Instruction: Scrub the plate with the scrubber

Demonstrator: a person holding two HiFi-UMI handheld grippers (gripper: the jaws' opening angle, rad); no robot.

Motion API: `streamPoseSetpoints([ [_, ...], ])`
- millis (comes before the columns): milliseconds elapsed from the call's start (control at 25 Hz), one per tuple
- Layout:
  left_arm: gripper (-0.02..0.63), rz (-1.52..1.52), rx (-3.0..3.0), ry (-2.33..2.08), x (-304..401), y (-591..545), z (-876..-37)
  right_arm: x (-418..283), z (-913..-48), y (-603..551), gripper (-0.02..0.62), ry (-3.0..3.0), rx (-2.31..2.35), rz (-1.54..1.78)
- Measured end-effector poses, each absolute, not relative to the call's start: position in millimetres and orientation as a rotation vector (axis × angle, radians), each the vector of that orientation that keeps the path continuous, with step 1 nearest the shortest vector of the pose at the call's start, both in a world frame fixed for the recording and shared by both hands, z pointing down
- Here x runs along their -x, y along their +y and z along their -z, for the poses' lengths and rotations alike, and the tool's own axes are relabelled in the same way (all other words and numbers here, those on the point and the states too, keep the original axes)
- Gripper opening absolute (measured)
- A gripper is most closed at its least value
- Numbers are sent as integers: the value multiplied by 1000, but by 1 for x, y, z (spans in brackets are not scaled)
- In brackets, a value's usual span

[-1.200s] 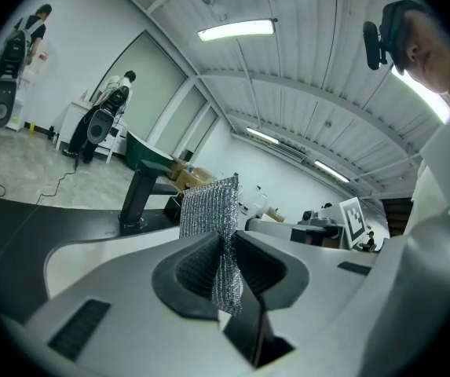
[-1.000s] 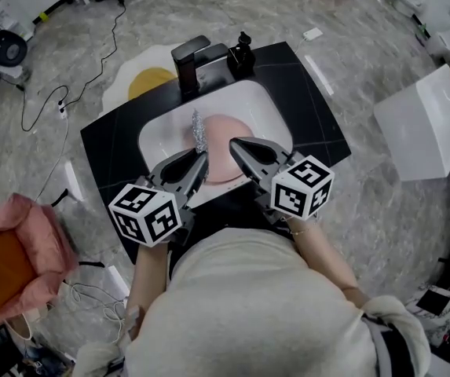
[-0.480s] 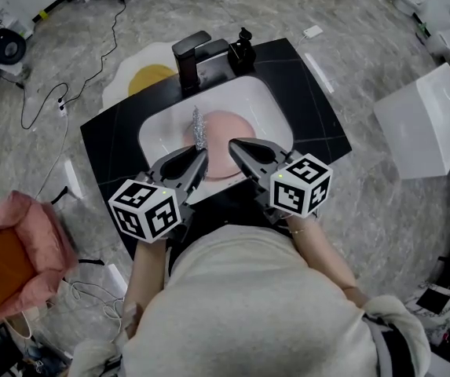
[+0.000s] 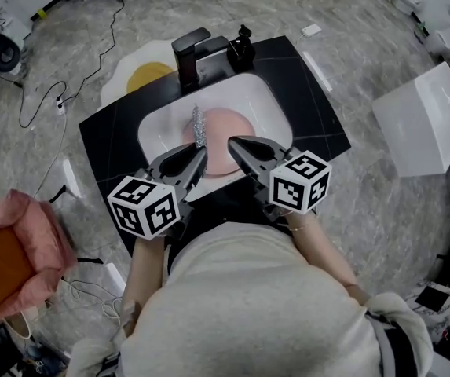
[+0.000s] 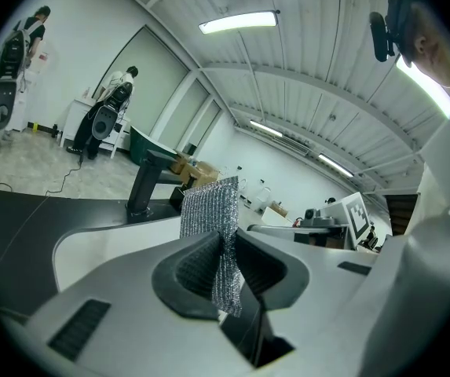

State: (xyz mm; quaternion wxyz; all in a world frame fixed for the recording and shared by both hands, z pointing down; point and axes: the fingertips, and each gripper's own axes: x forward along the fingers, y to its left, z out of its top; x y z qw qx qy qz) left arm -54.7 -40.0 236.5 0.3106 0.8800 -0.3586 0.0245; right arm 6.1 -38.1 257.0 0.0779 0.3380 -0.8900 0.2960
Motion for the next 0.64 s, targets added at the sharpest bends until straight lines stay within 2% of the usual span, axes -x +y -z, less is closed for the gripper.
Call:
streamPoseSetpoints([
  [640,78,-68,-2322,-897,48,-37,-241,-11,-263,-36,6,-2631,-1049,-888],
])
